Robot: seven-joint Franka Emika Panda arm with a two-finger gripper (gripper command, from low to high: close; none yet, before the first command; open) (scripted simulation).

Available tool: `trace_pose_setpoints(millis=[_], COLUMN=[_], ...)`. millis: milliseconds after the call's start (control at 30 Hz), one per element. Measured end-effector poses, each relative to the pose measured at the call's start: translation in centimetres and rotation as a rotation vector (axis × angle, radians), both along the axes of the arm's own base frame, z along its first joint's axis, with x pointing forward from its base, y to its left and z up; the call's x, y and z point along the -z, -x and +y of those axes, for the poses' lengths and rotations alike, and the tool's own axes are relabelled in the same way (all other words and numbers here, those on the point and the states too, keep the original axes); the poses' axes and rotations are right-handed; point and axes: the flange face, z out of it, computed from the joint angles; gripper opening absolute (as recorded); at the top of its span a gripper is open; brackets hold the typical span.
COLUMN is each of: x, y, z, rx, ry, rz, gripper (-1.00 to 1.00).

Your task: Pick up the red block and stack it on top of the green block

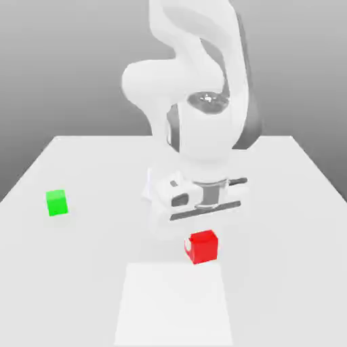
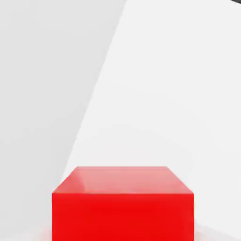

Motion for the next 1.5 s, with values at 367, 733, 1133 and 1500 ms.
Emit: trace_pose_setpoints(millis=[367, 733, 1133, 1500], x=[-3.2, -3.9, -1.6, 3.1], y=[4.2, 18.7, 26.2, 26.6], z=[-19.0, -32.0, -34.8, -34.5], rx=[0.856, 1.727, 2.111, 2.119], ry=[0.019, 0.007, -0.052, -0.023], rz=[-0.027, -0.023, -0.006, -0.008], gripper=[-1.00, -1.00, -1.00, -1.00])
